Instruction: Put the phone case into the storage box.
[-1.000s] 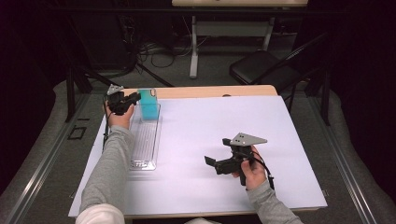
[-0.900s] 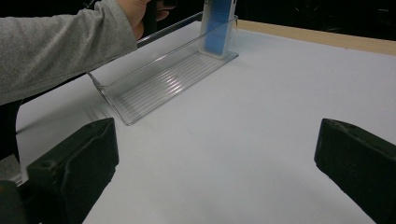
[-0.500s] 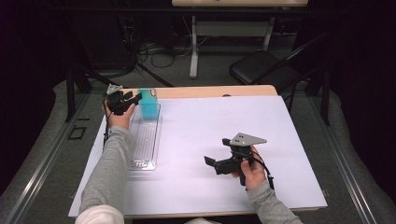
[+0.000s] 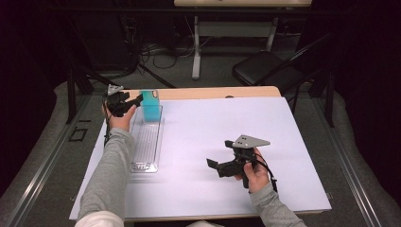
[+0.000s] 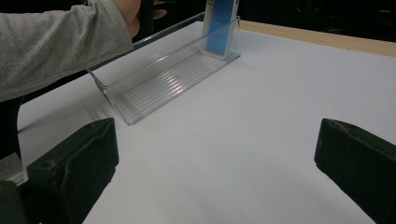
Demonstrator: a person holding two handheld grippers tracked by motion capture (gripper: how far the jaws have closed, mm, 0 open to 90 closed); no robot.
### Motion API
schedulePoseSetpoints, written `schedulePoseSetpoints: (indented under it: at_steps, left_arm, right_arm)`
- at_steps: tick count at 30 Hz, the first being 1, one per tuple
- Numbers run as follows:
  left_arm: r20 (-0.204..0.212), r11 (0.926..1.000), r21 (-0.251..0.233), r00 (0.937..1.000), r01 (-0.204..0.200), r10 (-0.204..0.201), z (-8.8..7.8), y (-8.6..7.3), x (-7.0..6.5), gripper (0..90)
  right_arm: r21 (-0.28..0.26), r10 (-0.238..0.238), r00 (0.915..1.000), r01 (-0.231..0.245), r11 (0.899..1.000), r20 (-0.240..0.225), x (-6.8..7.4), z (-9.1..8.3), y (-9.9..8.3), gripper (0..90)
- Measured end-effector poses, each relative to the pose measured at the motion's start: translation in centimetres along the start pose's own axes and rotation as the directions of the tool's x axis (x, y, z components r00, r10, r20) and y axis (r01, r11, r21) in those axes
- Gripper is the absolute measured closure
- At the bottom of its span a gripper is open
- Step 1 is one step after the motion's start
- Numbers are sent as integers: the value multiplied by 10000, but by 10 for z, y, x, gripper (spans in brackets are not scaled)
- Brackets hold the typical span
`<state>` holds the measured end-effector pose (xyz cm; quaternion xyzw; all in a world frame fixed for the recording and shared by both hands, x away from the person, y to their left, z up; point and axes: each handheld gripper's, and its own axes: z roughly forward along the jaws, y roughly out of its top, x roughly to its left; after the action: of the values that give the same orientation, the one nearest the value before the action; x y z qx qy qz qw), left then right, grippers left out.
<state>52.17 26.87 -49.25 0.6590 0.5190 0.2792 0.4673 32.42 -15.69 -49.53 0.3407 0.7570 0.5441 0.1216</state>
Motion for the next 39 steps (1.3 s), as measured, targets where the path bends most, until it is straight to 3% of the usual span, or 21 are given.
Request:
schedulePoseSetpoints:
  at_steps: [13,19,22,24,33,36,39]
  left_arm:
    - [3,9995,209,9997,-237,237,-9,5,0,345]
    - [-189,9990,413,9997,-149,157,-13,6,1,345]
    - [-49,9993,378,10000,-78,80,-16,6,2,344]
    - [-163,9994,307,9998,-146,151,-19,7,2,320]
    - [200,9997,202,9997,158,-162,-32,10,3,226]
    - [329,9997,258,9995,12,-20,-36,11,2,196]
    - [247,9982,338,9985,-500,492,-42,10,-1,175]
  right_arm:
    - [90,3,10000,-2,10000,-57,0,3,-1,0]
    - [126,1,10000,0,9999,-59,0,3,-1,0]
    - [81,7,10000,-7,10000,-58,0,3,-1,0]
    - [78,11,10000,-11,10000,-63,0,3,-1,0]
    - [82,-46,10000,47,10000,-54,-1,3,-1,0]
    - [146,-30,10000,31,9999,-52,-1,3,-1,0]
    - [100,3,10000,-2,9999,-72,-1,4,-2,0]
